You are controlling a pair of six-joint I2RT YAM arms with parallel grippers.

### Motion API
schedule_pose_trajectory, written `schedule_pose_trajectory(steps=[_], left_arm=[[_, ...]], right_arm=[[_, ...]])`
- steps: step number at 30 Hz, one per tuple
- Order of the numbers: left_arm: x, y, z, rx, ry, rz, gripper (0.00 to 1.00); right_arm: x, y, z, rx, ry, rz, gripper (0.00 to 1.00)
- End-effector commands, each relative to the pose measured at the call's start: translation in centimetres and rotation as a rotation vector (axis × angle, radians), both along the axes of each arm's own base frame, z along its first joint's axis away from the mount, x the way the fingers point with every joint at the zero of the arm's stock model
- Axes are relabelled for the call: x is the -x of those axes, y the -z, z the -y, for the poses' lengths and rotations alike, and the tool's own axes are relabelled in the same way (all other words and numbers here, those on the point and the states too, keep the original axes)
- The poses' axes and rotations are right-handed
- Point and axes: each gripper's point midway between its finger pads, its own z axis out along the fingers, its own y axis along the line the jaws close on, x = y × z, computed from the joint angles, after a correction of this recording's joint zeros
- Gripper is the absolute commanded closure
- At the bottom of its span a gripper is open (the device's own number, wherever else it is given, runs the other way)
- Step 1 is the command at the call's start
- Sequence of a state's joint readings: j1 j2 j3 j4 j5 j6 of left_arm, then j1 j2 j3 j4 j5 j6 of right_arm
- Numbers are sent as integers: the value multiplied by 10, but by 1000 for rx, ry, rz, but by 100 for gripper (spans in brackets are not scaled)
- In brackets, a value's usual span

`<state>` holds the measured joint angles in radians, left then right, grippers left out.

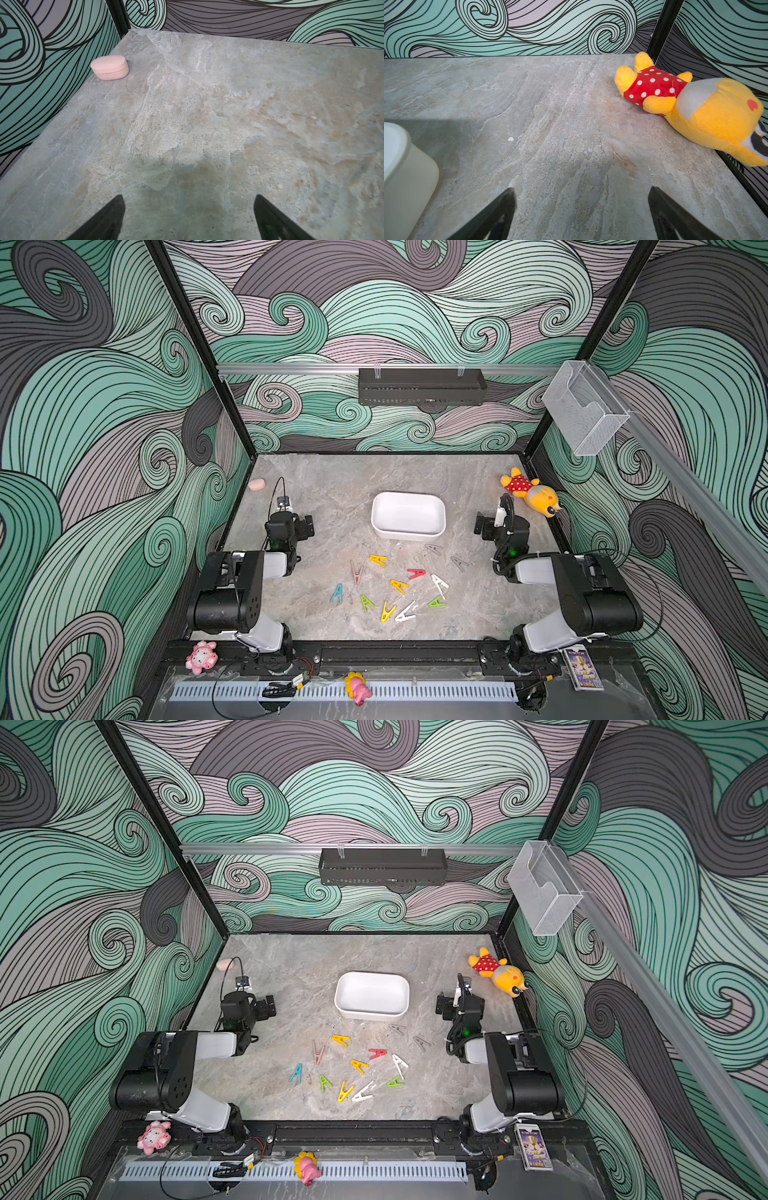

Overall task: Put the clothespins into the storage box
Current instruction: Pick up the clothespin from the center of the board.

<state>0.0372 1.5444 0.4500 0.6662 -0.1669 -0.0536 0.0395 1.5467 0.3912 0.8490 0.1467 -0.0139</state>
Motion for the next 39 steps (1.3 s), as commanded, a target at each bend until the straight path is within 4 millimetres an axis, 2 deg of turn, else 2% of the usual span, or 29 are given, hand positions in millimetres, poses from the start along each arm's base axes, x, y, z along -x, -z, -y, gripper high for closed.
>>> schedule_pose_trajectory(steps=[1,21,23,26,29,31,32,33,35,37,39], left_arm=[[-8,-16,0,8,4,38,1],[-7,-16,0,5,1,42,1],[-8,-21,-7,7,-41,31,1],[-13,-27,-11,-2,-60,-29,1],[-20,-48,-19,-17,-108,-124,1],[-17,-69,-27,-34,-154,-102,1],[-17,-75,-29,-40,-167,-99,1],[-14,-96,-31,-45,-177,-70,1],[-3,-113,-31,-6,-208,-84,1],[8,-125,-28,56,-232,-87,1],[16,-127,-15,145,-201,-100,1]], right_arm=[[-3,-7,0,-8,-6,21,1],[-2,-9,0,-7,-6,29,1],[-2,-14,2,-7,12,45,1],[2,-33,7,10,51,27,1],[7,-58,8,32,86,40,1],[11,-74,7,-6,105,50,1],[13,-80,3,-20,99,39,1],[15,-86,-1,-22,89,31,1],[21,-99,-13,-7,59,8,1],[31,-108,-26,-6,25,-25,1],[46,-115,-39,-15,-10,-59,1]])
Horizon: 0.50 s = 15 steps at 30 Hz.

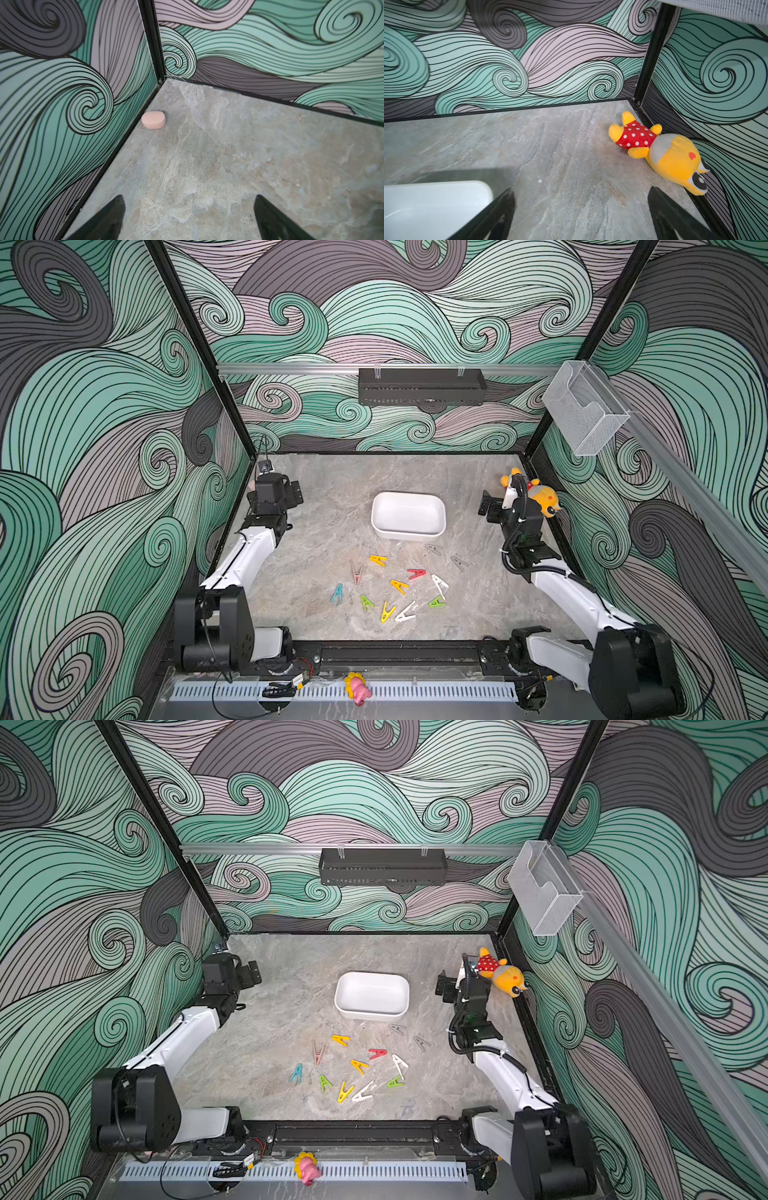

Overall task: Put the clothespins into the storage box
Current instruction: Pick up the clothespin from the center of the board.

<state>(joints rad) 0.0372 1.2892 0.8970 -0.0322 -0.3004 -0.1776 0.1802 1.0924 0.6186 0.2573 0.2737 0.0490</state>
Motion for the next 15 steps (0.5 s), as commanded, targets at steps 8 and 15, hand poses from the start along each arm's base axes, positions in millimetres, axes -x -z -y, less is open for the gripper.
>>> schedule_pose_trajectory(steps=[8,15], left_arm=[[65,34,67,350,127,-177,2],[71,32,101,373,229,-86,2]], right_arm=[[98,33,-63,-31,-200,-410,5],[139,103,-94,10,-235,-717,5]])
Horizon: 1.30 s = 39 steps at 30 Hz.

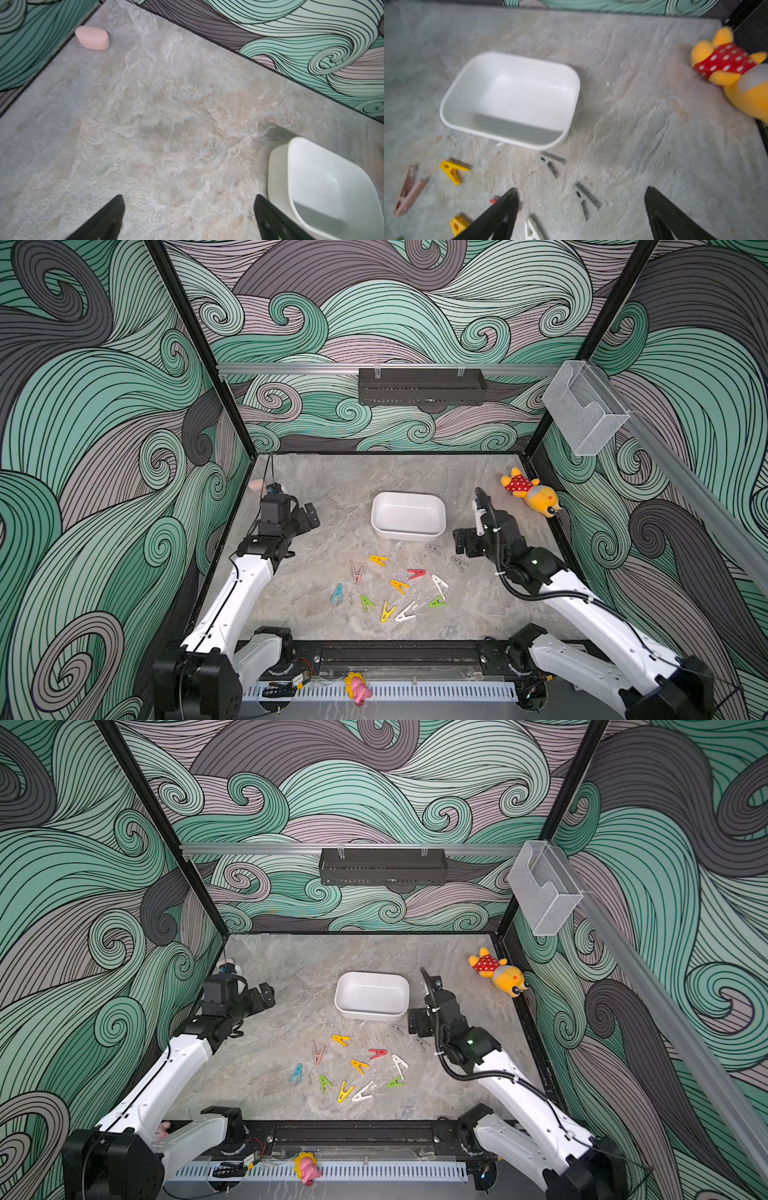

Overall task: Put the clothespins into the storage box
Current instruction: Pick up the clothespin from the center of the board.

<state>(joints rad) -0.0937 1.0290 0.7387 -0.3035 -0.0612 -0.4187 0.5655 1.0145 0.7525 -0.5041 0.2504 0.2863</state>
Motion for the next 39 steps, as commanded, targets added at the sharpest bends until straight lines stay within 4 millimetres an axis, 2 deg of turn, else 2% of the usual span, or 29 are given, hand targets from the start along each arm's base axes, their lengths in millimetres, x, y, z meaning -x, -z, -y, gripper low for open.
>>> schedule_pose_trajectory(steps=[1,4,7,14,24,32,39], left_arm=[[-5,-9,18,59,24,46,2],[-10,-19,28,72,39,31,3],[-13,-26,33,73,60,36,4],[-13,-28,21,-6,36,55,4],[-8,-32,34,34,109,86,4],[-3,-39,36,33,132,105,4],[-3,-35,37,47,133,89,5]], right_arm=[[36,40,5,77,12,-207,5],[39,48,3,94,-27,-234,4],[33,58,-12,81,-92,-247,3],[16,85,-35,64,-157,-362,4],[-3,102,-33,50,-97,-421,5],[5,114,-31,17,-60,-485,5],[12,130,-19,29,-17,-524,5]])
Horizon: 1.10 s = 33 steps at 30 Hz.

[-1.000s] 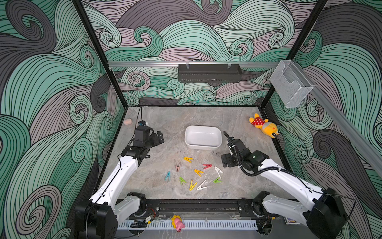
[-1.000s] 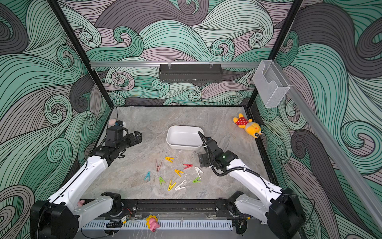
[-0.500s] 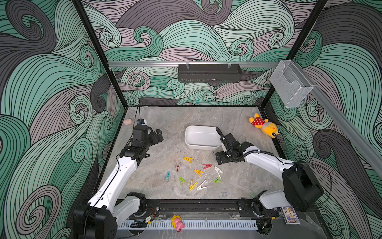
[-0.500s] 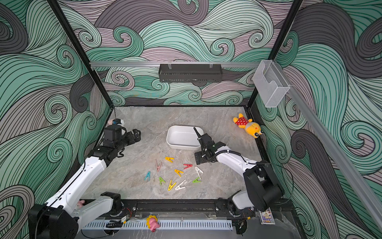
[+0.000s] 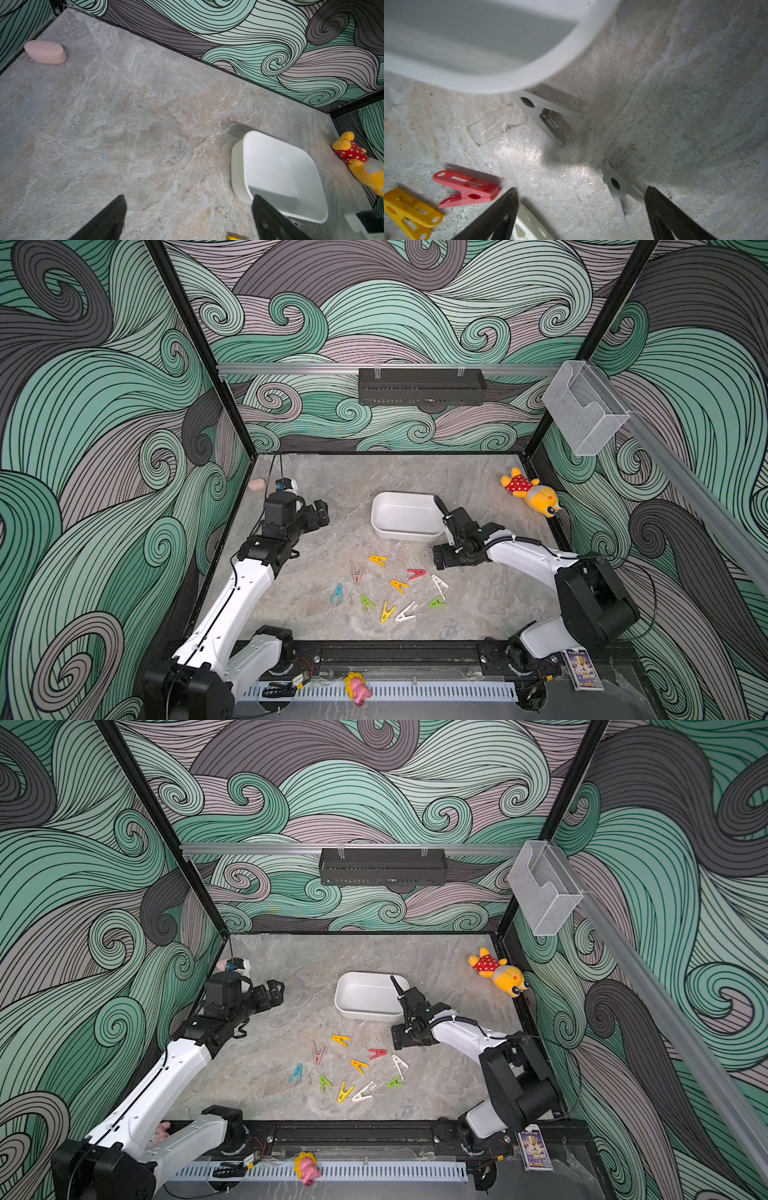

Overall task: Put the clothespins into the storage box
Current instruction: Pick up the clothespin from the center of the board.

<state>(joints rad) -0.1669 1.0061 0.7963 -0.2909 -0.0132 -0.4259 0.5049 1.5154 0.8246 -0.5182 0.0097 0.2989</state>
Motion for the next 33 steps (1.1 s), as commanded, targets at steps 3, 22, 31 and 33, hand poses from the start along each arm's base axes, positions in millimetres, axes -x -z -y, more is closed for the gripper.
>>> schedule_pose_trajectory(steps=[3,22,31,33], left_arm=[[4,-1,4,-2,28,3,5],[8,-8,-1,-19,15,43,5],[12,-13,-4,-38,9,56,5],[13,-15,-5,-40,9,62,5]], right_arm=[[2,10,7,10,37,-16,5],[21,20,2,-39,59,-103,26],[13,27,6,15,68,-120,39],[11,28,7,28,71,-120,43]])
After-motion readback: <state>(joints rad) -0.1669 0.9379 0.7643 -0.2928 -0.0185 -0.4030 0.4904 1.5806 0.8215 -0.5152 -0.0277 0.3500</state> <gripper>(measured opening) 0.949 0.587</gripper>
